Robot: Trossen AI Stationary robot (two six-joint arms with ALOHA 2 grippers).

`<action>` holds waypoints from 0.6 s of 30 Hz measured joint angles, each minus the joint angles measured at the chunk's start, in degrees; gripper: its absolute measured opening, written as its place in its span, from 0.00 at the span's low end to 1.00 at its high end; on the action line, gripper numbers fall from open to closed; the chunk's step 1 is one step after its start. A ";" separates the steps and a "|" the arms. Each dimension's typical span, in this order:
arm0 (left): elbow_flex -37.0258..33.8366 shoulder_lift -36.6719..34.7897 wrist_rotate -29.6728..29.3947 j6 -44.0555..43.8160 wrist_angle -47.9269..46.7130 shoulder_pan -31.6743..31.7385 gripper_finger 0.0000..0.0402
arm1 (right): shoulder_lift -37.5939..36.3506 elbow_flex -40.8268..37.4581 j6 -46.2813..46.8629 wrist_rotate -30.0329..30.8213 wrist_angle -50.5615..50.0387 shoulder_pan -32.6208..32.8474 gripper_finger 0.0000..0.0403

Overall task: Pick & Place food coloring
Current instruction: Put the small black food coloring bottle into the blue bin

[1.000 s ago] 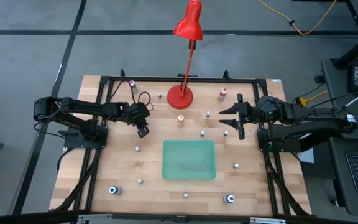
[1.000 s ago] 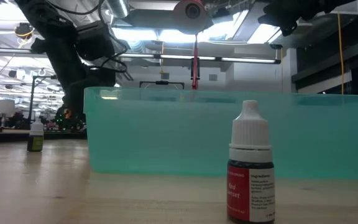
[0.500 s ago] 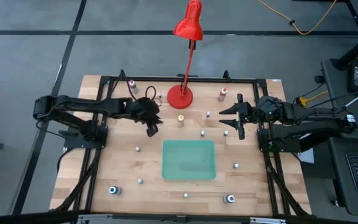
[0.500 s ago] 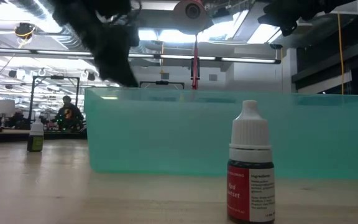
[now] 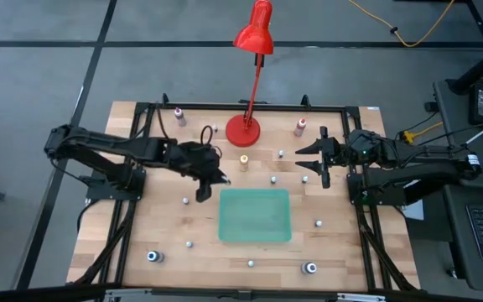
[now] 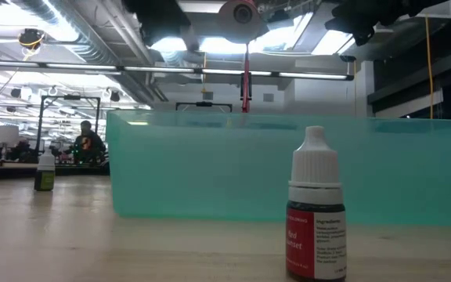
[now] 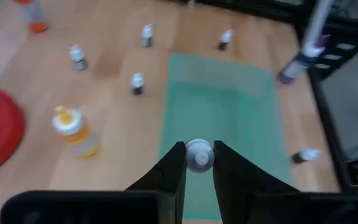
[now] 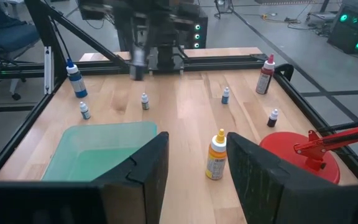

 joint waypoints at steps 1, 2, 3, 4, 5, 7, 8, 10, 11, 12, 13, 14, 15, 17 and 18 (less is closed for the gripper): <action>0.52 0.00 0.00 -0.26 0.05 -1.04 0.14 | 0.00 0.00 -0.02 0.00 0.00 -0.02 0.40; 0.94 0.00 -0.10 -0.69 0.07 -2.04 0.14 | 0.00 0.00 0.00 0.00 0.00 -0.02 0.40; 1.28 0.00 -0.41 -0.84 0.07 -3.02 0.14 | 0.00 0.00 0.01 0.00 0.00 -0.02 0.40; 1.52 0.00 -0.76 -1.07 0.07 -4.03 0.14 | 0.00 0.00 0.11 0.00 0.00 -0.02 0.40; 1.71 0.00 -1.21 -1.44 0.06 -4.91 0.14 | 0.00 0.00 0.34 0.00 0.00 0.00 0.40; 1.81 0.01 -2.32 -2.72 0.04 -6.40 0.14 | 0.01 0.00 2.04 -0.02 0.00 -0.01 0.40; 1.81 0.29 -2.99 -3.51 -0.05 -6.99 0.14 | 0.00 0.00 3.07 -0.03 -0.01 -0.01 0.40; 1.82 1.20 -3.61 -5.72 -0.13 -7.80 0.14 | 0.02 0.00 4.43 -0.33 -0.01 -0.01 0.40; 1.82 1.83 -3.61 -6.65 -0.25 -8.21 0.14 | 0.02 0.00 4.44 -1.26 -0.04 -0.02 0.40; 2.22 2.79 -3.64 -7.52 -0.35 -8.56 0.14 | 0.02 0.00 4.30 -2.21 -0.04 -0.02 0.40; 3.06 4.00 -3.74 -8.17 -0.70 -8.91 0.14 | 0.02 0.00 4.11 -3.26 -0.04 -0.02 0.40; 4.18 5.45 -3.85 -8.53 -1.67 -9.32 0.14 | 0.02 0.00 3.98 -4.19 -0.09 -0.02 0.40; 5.69 7.25 -3.88 -8.75 -3.04 -9.70 0.14 | 0.02 0.00 3.98 -4.87 -0.09 0.02 0.40; 9.30 11.21 -3.89 -7.47 -5.50 -10.24 0.14 | 0.02 0.00 4.25 -6.35 -0.08 0.00 0.40; 10.89 13.04 -3.89 -6.49 -6.82 -10.43 0.14 | 0.02 0.00 4.24 -7.00 -0.11 0.00 0.40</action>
